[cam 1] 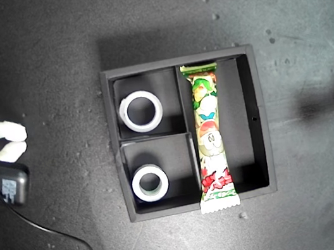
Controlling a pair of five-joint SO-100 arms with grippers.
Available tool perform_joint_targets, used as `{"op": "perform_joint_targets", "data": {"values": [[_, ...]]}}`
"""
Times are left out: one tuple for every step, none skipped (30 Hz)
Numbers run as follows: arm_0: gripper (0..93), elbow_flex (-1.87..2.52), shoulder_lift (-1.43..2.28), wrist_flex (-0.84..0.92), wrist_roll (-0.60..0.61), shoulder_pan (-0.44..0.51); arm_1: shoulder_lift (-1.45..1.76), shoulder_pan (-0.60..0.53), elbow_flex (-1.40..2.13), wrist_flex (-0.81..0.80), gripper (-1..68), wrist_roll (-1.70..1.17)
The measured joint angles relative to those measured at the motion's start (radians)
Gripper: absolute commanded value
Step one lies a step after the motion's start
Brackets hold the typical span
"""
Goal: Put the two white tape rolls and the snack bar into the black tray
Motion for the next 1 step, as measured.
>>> {"op": "perform_joint_targets", "data": {"values": [[0.9, 0.000, 0.000, 0.000, 0.000, 0.000, 0.000, -0.003, 0.000, 0.000, 1.0, 0.000]]}}
